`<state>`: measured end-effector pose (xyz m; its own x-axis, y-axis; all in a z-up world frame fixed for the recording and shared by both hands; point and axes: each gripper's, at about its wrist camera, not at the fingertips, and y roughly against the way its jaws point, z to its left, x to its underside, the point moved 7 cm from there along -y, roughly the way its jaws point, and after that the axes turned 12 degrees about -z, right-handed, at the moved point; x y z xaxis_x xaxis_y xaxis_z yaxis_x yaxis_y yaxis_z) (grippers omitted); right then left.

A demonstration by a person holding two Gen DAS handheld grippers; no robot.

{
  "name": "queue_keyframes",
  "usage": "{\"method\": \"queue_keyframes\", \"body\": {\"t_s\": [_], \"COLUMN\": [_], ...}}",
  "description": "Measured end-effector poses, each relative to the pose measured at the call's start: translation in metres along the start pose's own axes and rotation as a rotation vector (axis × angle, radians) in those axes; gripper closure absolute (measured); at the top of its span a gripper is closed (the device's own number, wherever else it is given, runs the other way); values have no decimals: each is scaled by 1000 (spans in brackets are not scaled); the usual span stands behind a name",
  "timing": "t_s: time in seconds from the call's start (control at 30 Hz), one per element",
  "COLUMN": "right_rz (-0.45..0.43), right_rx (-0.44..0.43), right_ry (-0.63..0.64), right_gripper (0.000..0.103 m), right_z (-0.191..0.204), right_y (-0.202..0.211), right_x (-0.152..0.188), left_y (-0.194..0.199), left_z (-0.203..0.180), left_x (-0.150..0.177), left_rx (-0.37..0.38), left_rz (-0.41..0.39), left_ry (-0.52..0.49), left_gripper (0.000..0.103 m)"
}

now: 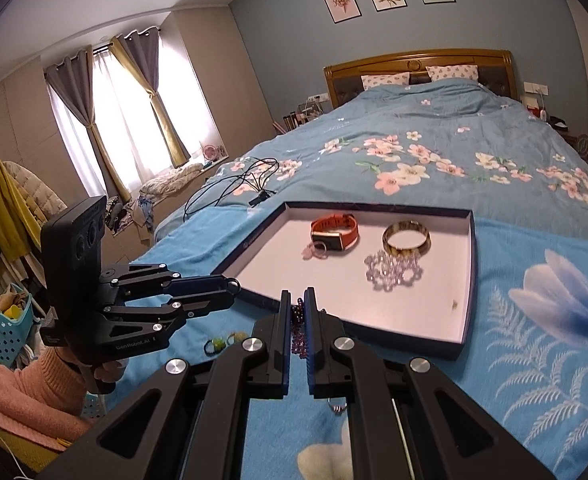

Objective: Organize jewelry
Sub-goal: 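Carry the black ring into the box with the left tool while the right tool carries the bracelet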

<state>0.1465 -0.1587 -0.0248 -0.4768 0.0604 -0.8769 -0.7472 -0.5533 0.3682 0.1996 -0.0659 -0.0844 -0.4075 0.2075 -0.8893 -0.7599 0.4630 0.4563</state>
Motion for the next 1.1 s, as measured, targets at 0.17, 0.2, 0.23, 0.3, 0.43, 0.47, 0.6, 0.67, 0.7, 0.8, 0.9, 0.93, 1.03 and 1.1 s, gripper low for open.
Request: {"method": "queue_keyframes", "body": {"t_s": [0.17,0.2,0.23,0.3,0.43,0.47,0.6,0.67,0.7,0.8,0.9,0.93,1.03,1.1], "right_rz": [-12,-14,-15,-19,-20,-20,-19,-18,-17,-12,-4,-1,7,11], "right_rx": [1,1,1,-2,0,-1,-2,-1,0,2,3,3,3,3], "right_ry": [15,18,20,17,16,14,11,12,13,16,17,16,8,4], "right_gripper": [98,98,98,98,98,98,98,98,98,98,98,98,98,98], "right_z": [-2,-2,-2,-4,-8,-9,-13,-13,-13,-14,-18,-19,-23,-24], "right_y": [-5,-7,-8,-11,-17,-19,-25,-26,-26,-31,-39,-42,-49,-53], "right_x": [-10,-11,-13,-16,-22,-23,-28,-29,-29,-32,-35,-35,-35,-35], "left_y": [-4,-5,-6,-9,-13,-14,-20,-24,-25,-30,-35,-36,-41,-45], "left_z": [4,5,7,8,12,13,21,25,26,30,32,32,34,35], "left_x": [-9,-10,-12,-15,-20,-21,-26,-28,-29,-32,-33,-33,-32,-32], "left_rx": [-10,-14,-17,-20,-31,-33,-42,-43,-45,-47,-50,-50,-52,-50], "left_rz": [-15,-17,-19,-20,-26,-27,-28,-27,-27,-25,-20,-18,-9,-2], "left_ry": [9,9,10,12,10,11,21,32,34,41,43,44,44,46], "left_gripper": [82,82,82,82,82,82,82,82,82,82,82,82,82,82]}}
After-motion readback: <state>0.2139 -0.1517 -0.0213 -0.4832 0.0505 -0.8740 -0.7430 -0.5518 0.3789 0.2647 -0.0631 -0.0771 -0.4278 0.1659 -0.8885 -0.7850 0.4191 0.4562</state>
